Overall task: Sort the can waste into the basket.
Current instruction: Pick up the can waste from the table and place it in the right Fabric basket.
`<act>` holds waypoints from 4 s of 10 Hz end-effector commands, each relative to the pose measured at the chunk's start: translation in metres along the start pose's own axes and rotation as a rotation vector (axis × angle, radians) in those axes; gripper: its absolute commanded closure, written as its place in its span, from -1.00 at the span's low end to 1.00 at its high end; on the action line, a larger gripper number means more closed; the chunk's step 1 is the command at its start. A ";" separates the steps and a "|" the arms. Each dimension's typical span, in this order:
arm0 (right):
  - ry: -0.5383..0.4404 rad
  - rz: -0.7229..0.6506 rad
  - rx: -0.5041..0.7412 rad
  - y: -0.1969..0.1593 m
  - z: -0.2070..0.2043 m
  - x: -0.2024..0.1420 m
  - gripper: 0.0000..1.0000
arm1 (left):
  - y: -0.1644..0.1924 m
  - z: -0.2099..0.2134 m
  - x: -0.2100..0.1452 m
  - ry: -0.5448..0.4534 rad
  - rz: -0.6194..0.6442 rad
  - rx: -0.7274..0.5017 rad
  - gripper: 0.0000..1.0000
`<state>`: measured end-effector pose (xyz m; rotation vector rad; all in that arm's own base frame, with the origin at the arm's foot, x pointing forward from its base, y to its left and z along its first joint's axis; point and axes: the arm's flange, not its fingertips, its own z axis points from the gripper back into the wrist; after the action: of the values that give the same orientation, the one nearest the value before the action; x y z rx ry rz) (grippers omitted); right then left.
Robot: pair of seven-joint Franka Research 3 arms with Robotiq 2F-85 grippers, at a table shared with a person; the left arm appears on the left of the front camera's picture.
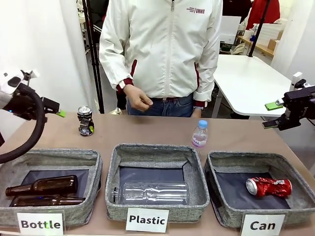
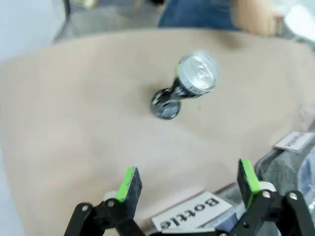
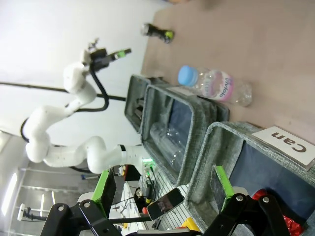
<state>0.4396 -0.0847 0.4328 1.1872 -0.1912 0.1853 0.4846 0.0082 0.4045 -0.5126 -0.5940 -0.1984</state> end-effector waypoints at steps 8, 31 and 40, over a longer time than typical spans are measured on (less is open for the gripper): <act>-0.014 0.024 0.011 0.001 -0.001 -0.002 -1.00 | 0.090 -0.075 0.017 -0.219 -0.727 -0.185 -1.00; -0.014 0.024 0.011 0.001 -0.001 -0.002 -1.00 | 0.073 -0.176 0.034 -0.198 -0.738 -0.366 -1.00; -0.014 0.024 0.011 0.001 -0.001 -0.002 -1.00 | 0.076 -0.182 0.033 -0.228 -0.711 -0.396 1.00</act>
<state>0.4396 -0.0847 0.4328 1.1872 -0.1916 0.1856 0.6194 -0.0227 0.2658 -0.6778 -0.9187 -0.9592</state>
